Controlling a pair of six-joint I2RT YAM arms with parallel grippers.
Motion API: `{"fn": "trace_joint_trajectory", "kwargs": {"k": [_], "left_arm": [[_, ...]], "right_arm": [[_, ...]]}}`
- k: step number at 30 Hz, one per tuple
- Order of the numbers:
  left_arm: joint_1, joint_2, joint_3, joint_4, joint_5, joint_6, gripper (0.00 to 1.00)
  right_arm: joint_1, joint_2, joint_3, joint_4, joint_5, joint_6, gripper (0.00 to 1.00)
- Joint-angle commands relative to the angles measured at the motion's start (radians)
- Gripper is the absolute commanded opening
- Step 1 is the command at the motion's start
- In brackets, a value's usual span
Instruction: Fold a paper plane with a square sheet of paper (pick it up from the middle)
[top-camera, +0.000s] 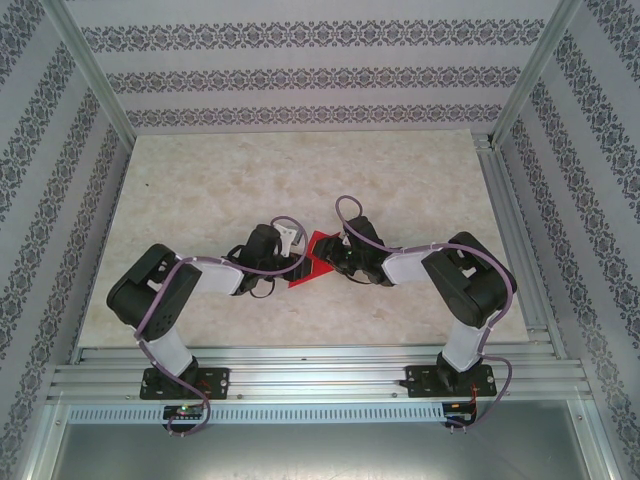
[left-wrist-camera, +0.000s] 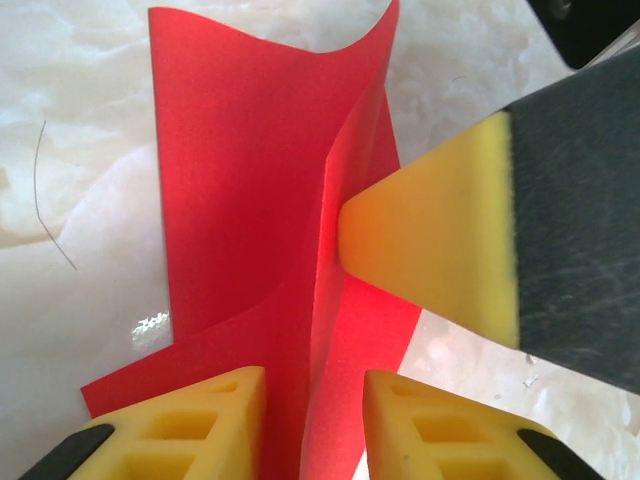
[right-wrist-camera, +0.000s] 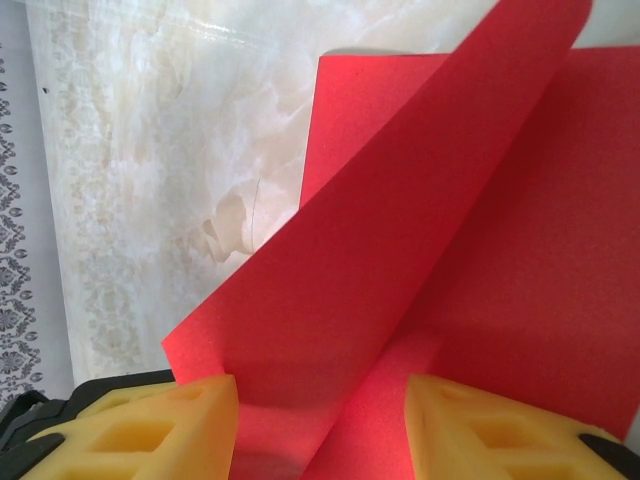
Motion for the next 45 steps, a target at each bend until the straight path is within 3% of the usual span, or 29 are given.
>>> {"fn": "trace_joint_trajectory", "kwargs": {"k": [1,8,23,34,45], "left_arm": [[-0.01,0.029,0.031,-0.021,-0.009,0.033,0.32],[-0.013,0.049,0.046,-0.008,0.019,0.016,0.28],[0.008,0.062,0.013,0.112,0.114,-0.11,0.06],[0.021,0.075,-0.017,0.18,0.169,-0.194,0.05],[0.036,0.099,-0.04,0.235,0.173,-0.293,0.04]], "right_arm": [[0.003,0.029,-0.017,0.004,0.002,0.014,0.48],[0.0,0.027,-0.023,0.013,0.002,0.018,0.48],[-0.022,-0.022,-0.069,0.052,-0.013,-0.008,0.49],[-0.038,-0.149,-0.1,0.047,-0.057,-0.122,0.52],[-0.038,-0.096,-0.048,-0.015,-0.065,-0.136,0.52]]}}
